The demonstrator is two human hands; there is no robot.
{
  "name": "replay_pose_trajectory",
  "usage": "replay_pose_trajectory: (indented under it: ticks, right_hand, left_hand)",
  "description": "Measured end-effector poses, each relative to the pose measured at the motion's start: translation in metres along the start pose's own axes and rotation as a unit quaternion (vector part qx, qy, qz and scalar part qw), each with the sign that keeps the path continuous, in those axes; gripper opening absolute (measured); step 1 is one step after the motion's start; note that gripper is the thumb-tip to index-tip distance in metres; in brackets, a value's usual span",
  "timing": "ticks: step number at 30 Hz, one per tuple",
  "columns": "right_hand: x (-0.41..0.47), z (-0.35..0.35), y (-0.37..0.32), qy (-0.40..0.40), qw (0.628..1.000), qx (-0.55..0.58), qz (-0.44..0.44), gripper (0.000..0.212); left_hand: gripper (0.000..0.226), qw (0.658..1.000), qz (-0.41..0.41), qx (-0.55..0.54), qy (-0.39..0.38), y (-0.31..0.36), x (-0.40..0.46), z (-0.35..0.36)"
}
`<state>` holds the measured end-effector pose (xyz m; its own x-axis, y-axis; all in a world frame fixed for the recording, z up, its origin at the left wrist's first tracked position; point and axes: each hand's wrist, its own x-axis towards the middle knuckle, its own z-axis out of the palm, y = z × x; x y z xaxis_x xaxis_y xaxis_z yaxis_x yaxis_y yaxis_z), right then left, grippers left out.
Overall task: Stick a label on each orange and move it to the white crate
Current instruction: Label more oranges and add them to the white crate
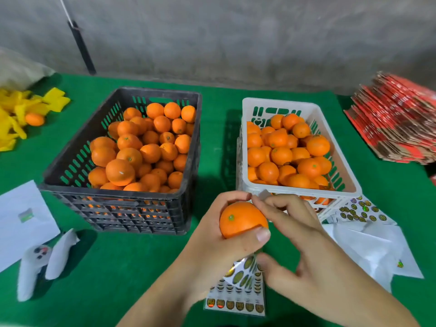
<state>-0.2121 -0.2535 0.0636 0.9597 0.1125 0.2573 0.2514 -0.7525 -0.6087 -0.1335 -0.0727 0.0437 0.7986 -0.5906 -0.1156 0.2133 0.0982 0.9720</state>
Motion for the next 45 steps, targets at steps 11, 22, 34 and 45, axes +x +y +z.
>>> replay_pose_trajectory:
  ticks: [11,22,34,45]
  right_hand:
    - [0.035,0.046,0.004,0.186,0.949,0.234,0.096,0.077]
    - [0.102,0.013,0.067,0.226,0.961,0.026,0.156,0.095]
    - [0.095,0.066,0.055,-0.006,0.896,0.398,0.195,0.042]
    - [0.076,0.057,0.057,0.136,0.808,0.526,0.229,0.042]
  left_hand:
    - [0.118,0.925,-0.086,-0.340,-0.145,-0.021,0.019,-0.007]
    - [0.075,0.948,-0.042,-0.294,-0.111,-0.045,0.055,-0.040]
    - [0.030,0.964,0.110,0.231,0.077,0.007,0.079,-0.151]
    - [0.082,0.785,-0.129,0.554,0.246,0.023,0.091,-0.252]
